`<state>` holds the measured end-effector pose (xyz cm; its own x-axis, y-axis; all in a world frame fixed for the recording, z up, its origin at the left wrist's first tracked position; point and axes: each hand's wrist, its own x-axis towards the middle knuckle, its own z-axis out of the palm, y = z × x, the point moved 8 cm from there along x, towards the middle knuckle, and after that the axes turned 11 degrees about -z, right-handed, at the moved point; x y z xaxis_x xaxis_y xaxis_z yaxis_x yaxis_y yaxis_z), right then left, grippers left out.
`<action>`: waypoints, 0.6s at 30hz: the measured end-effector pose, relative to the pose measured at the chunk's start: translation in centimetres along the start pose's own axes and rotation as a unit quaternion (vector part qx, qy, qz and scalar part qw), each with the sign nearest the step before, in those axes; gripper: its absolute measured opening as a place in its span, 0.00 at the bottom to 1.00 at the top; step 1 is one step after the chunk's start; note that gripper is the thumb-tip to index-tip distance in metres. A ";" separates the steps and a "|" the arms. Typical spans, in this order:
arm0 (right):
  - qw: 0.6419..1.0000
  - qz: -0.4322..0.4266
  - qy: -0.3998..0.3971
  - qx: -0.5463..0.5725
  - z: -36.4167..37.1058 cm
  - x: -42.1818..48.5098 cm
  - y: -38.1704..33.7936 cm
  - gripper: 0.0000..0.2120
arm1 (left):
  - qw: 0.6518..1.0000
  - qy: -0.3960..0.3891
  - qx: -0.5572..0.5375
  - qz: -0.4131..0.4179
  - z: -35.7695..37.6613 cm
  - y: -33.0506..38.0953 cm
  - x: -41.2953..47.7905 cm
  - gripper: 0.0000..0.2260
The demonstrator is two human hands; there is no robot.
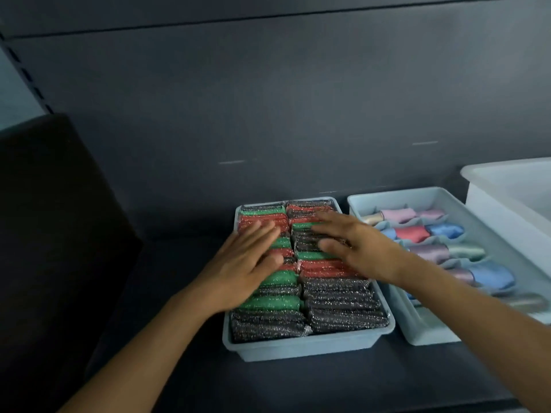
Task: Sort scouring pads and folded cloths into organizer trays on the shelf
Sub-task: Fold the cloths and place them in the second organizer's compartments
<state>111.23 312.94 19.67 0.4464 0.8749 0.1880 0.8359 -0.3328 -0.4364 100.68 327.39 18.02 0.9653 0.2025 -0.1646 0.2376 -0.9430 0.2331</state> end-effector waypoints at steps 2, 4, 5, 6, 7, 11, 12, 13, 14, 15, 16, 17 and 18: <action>0.996 -0.006 -0.083 -0.020 1.9 -1.8 -1.4 0.29 | 0.998 -0.039 0.047 0.001 1.7 0.5 -1.2 0.31; 0.980 0.002 -0.175 -0.092 4.1 -2.4 -1.2 0.31 | 0.994 -0.053 0.092 -0.015 2.5 0.3 -0.6 0.31; 0.977 0.005 -0.185 -0.106 4.3 -2.0 -1.0 0.30 | 0.994 -0.051 0.099 -0.018 2.5 0.3 0.0 0.31; 0.976 0.008 -0.189 -0.104 4.3 -1.6 -0.8 0.29 | 0.993 -0.051 0.101 -0.018 2.4 0.3 0.3 0.31; 0.978 0.008 -0.186 -0.093 4.2 -1.3 -0.7 0.29 | 0.994 -0.053 0.095 -0.014 2.2 0.4 0.4 0.31; 0.998 -0.029 -0.027 0.048 1.0 -2.3 -2.1 0.22 | 0.998 -0.058 -0.004 0.026 1.2 1.1 -2.5 0.31; 0.996 -0.042 -0.003 0.072 0.5 -2.9 -2.9 0.21 | 0.997 -0.061 -0.013 0.037 1.2 1.5 -3.4 0.31; 0.995 -0.053 -0.009 0.079 0.6 -3.5 -3.9 0.22 | 0.997 -0.066 0.002 0.045 1.6 1.9 -4.1 0.30; 0.996 -0.063 -0.039 0.055 1.5 -3.9 -4.8 0.25 | 0.996 -0.067 0.036 0.048 2.3 2.2 -4.4 0.30; 0.994 -0.069 -0.086 0.001 2.8 -4.2 -5.4 0.26 | 0.994 -0.062 0.074 0.045 2.8 2.4 -4.4 0.29; 0.989 -0.067 -0.124 -0.054 4.3 -4.3 -5.4 0.27 | 0.993 -0.055 0.098 0.037 3.2 2.5 -4.2 0.29; 0.986 -0.062 -0.131 -0.084 5.0 -4.1 -5.3 0.28 | 0.993 -0.050 0.103 0.031 3.3 2.5 -3.9 0.28; 0.988 -0.058 -0.115 -0.080 4.9 -3.7 -5.4 0.28 | 0.994 -0.047 0.094 0.031 3.1 2.6 -3.7 0.28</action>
<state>103.46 313.23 17.03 0.2751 0.9613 0.0158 0.9253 -0.2603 -0.2760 97.34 323.39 16.22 0.9611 0.1256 -0.2459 0.1454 -0.9873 0.0642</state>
